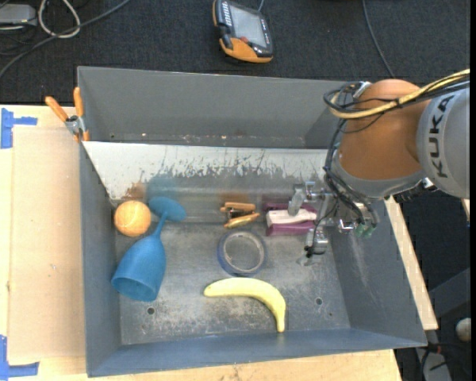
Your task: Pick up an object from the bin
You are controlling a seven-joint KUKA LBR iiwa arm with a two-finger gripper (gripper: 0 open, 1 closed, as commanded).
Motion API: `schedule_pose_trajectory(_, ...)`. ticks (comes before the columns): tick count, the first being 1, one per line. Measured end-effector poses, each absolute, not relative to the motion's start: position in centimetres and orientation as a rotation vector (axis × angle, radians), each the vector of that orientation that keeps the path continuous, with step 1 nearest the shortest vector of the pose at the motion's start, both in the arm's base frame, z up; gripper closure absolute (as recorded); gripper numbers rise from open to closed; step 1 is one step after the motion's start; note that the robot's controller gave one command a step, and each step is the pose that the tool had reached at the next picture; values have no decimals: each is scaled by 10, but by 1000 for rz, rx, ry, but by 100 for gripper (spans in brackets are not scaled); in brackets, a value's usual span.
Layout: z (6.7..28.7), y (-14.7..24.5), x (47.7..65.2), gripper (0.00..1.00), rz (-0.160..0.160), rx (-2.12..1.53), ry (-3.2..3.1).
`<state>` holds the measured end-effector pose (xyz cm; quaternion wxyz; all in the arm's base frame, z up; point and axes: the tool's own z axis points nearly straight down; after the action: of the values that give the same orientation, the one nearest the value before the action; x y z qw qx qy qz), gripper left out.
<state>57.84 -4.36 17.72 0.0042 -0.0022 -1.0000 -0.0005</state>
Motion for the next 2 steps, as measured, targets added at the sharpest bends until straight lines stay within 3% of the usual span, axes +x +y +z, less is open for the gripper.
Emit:
schedule_pose_trajectory(1,182,-43,580,0,-1,-4,-3141)
schedule_pose_trajectory(2,85,4,487,0,0,-67,-3131)
